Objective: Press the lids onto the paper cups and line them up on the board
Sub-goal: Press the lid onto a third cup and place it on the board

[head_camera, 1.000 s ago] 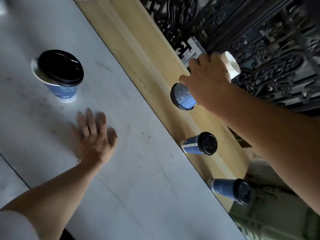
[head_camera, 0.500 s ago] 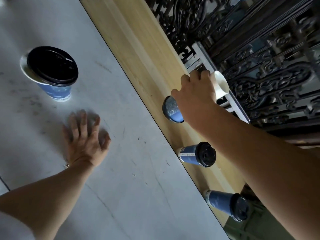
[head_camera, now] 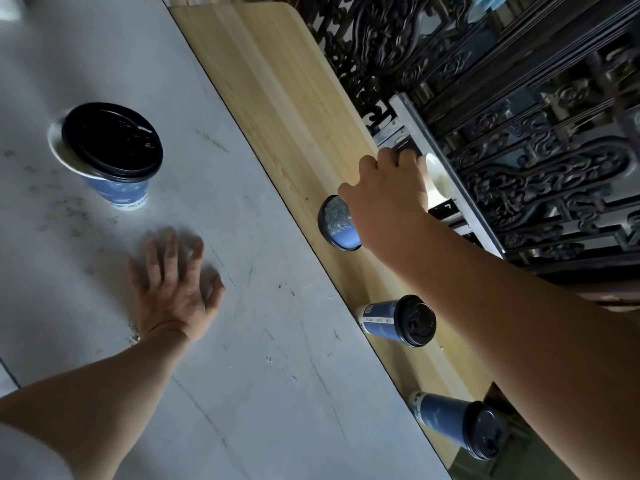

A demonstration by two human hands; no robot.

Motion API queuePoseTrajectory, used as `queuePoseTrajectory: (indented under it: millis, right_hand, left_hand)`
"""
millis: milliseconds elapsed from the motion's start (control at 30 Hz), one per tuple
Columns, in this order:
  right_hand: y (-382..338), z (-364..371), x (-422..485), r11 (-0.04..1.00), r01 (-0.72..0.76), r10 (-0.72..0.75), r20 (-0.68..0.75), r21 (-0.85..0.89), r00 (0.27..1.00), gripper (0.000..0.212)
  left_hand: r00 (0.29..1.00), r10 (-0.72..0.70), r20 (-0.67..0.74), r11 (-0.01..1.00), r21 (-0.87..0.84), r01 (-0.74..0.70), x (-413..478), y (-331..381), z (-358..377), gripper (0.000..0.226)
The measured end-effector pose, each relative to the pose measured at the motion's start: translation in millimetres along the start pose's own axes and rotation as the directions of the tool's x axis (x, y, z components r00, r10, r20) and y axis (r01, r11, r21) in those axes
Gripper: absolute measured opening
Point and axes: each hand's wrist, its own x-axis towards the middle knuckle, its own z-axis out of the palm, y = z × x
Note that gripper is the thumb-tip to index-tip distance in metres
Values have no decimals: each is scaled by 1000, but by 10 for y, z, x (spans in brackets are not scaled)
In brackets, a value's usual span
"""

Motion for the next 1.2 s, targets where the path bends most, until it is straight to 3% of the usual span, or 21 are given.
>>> queuePoseTrajectory:
  millis: [400,600,800,900,1000,1133,1200]
  right_hand:
    - [-10,31,21,999,-22,23,50,-25,998,55]
    - [-90,87,68,999,-27,32,155,-30,987,49]
    - [-151,14,129,999,-42,42,24,20,999,53]
    - [-170,27,190,998,-62,62,88,-1,994,48]
    - [-238,102,213,990,-16,-17,232,139,973,40]
    - [-258,245,300,978,-4,-46,235,208,971,50]
    - [-234,358,373,880,-5,-131,255,475,958,68]
  left_hand:
    - [1000,5,16,1000,6,-5,4,-5,-1,78]
    - [1000,7,12,1000,11,-7,1,0,-13,77]
    - [1000,11,13,1000,7,-11,-3,3,-16,77]
    - [1000,14,14,1000,10,-14,5,-9,2,78]
    - [1000,19,7,1000,9,-19,0,-14,18,78]
    - [1000,8,4,1000,7,-8,7,-12,20,77]
    - [1000,8,13,1000,13,-8,7,-12,16,77]
